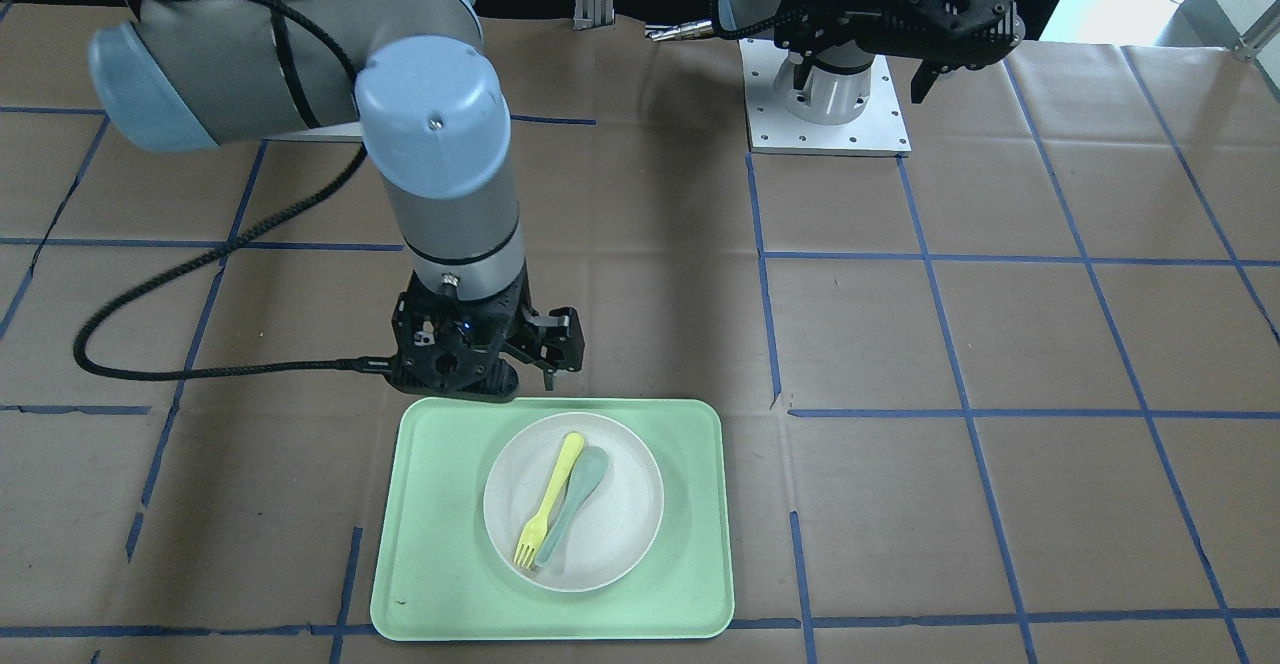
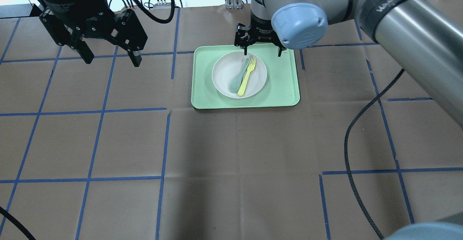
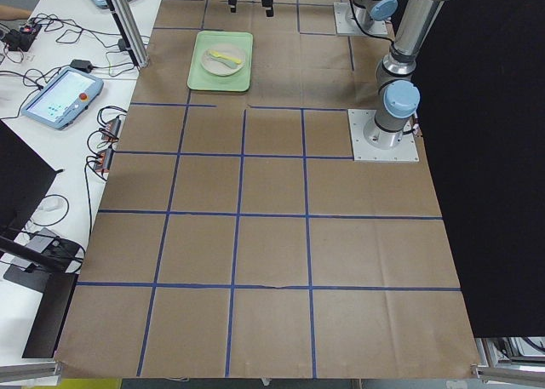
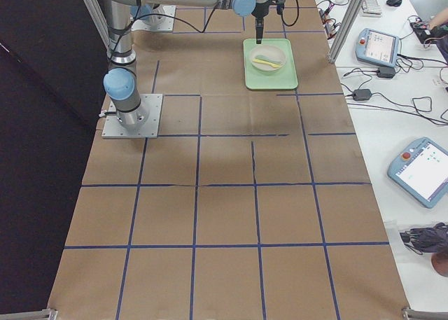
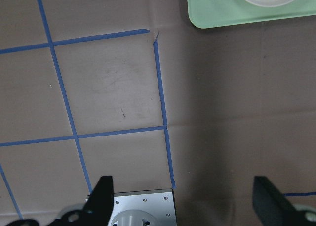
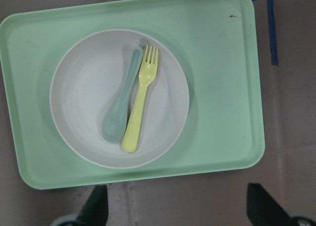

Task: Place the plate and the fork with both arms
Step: 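Move the right gripper over the plate above the yellow fork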

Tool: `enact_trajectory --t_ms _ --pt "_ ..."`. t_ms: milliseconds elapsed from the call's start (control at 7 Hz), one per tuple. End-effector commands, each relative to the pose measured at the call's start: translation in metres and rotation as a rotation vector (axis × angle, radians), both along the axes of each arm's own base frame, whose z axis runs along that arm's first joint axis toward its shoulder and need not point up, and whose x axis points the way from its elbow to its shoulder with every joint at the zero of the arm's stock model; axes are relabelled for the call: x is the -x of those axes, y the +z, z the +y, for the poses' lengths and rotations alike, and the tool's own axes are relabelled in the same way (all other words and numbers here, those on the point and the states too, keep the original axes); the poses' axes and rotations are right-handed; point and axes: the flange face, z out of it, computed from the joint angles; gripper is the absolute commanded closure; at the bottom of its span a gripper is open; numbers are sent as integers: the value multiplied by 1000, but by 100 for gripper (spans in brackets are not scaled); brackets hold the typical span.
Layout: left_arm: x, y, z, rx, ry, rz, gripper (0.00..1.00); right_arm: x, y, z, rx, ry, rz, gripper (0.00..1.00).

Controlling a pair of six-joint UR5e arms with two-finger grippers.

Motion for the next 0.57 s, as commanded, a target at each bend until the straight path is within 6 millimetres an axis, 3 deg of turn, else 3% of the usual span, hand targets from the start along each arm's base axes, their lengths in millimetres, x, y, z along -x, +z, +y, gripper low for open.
enact_trajectory --t_ms 0,143,429 --pt "1 5 5 9 -41 13 0 -20 -48 -23 -11 -21 3 0" --pt "1 10 11 16 -38 13 0 -22 -75 -30 -28 -21 8 4" --pt "-1 -1 29 1 -27 12 0 -24 -116 -45 -32 -17 11 10"
